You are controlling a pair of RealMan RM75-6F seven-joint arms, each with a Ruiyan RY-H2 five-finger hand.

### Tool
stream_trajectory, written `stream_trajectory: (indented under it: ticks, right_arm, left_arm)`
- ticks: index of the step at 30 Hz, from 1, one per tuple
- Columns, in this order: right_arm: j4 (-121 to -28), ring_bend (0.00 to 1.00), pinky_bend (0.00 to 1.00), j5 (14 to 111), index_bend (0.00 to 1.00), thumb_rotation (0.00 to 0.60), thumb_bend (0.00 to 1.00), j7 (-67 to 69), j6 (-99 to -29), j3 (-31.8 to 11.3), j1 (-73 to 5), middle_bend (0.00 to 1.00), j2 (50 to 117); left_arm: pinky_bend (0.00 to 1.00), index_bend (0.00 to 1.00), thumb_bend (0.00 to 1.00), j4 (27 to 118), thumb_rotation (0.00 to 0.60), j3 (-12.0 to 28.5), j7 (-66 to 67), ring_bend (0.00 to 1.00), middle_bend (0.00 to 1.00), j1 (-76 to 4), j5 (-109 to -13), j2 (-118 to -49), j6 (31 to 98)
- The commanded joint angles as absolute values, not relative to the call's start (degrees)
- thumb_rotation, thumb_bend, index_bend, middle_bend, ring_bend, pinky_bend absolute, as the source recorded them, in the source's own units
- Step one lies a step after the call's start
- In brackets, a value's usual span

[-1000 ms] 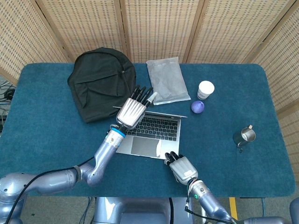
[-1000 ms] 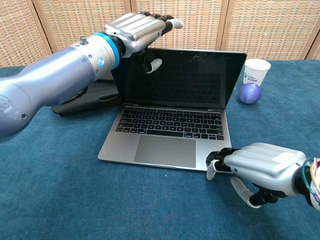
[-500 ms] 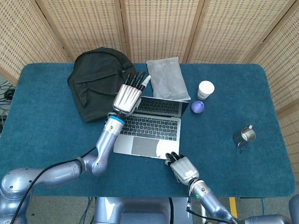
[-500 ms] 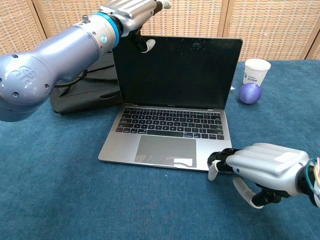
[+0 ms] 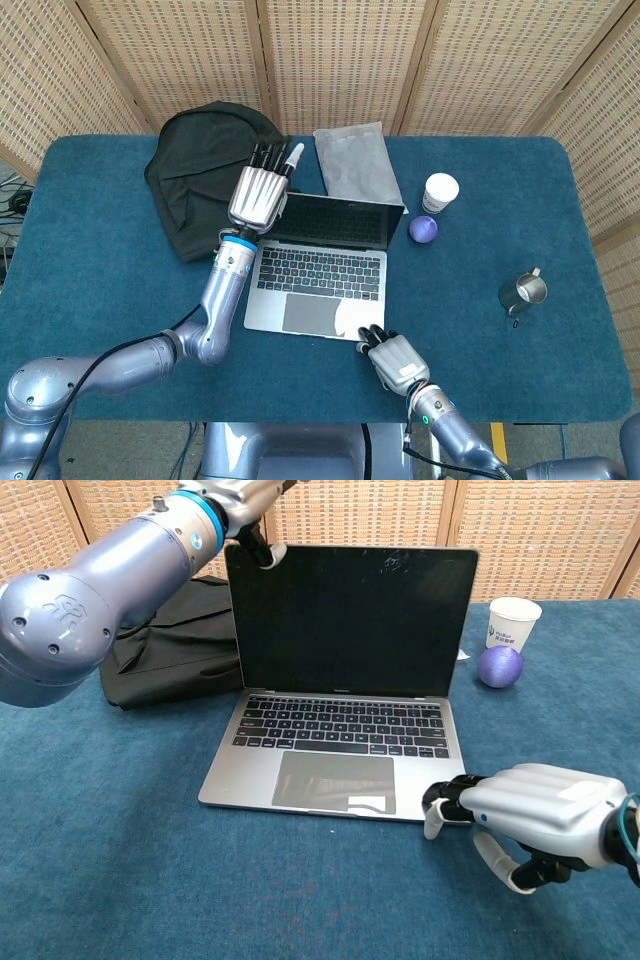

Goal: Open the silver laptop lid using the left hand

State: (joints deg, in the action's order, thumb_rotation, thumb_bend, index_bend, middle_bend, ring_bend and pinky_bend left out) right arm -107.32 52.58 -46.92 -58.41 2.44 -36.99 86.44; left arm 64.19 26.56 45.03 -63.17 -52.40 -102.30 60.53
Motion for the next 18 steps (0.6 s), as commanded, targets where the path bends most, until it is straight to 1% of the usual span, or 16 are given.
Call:
stream_trajectory:
  ticks: [1, 5, 11, 15, 18]
  right_arm:
    - [-107.5, 0.05, 0.23, 52.5, 0.21, 0.600, 0.88, -46.8, -58.7, 2.6, -37.1, 0.07, 86.3]
    - [-107.9, 0.05, 0.23, 52.9, 0.21, 0.600, 0.88, -46.5, -59.3, 3.0, -37.2, 0.08, 86.1]
    - [-110.1, 0.05, 0.23, 54.8, 0.21, 0.600, 0.88, -44.7, -60.6, 3.0, -36.9, 0.08, 84.5]
    - [-113.1, 0.05, 0.23, 58.4, 0.20, 0.600, 0.88, -42.2, -61.8, 2.6, -36.4, 0.08, 81.4]
    - [-115.1, 0.05, 0.23, 61.6, 0.21, 0.600, 0.88, -40.5, -63.1, 2.6, -35.8, 0.08, 78.5]
  left_arm:
    - [0.00, 0.00, 0.46, 64.6, 0.600, 26.3, 44.8, 0.00, 0.00, -62.9, -51.8, -101.7, 60.8]
    - [0.00, 0.00, 0.45, 67.3, 0.600, 26.0, 43.4, 0.00, 0.00, -62.1, -52.4, -99.8, 61.5]
    - [0.00, 0.00, 0.45, 75.1, 0.600, 24.2, 41.8, 0.00, 0.00, -60.3, -55.4, -93.9, 61.7]
    - [0.00, 0.00, 0.45, 81.7, 0.600, 22.6, 41.2, 0.00, 0.00, -58.4, -58.3, -88.6, 62.7]
    - [0.00, 0.00, 0.45, 85.8, 0.600, 22.2, 40.6, 0.00, 0.00, -57.0, -59.3, -85.5, 63.8]
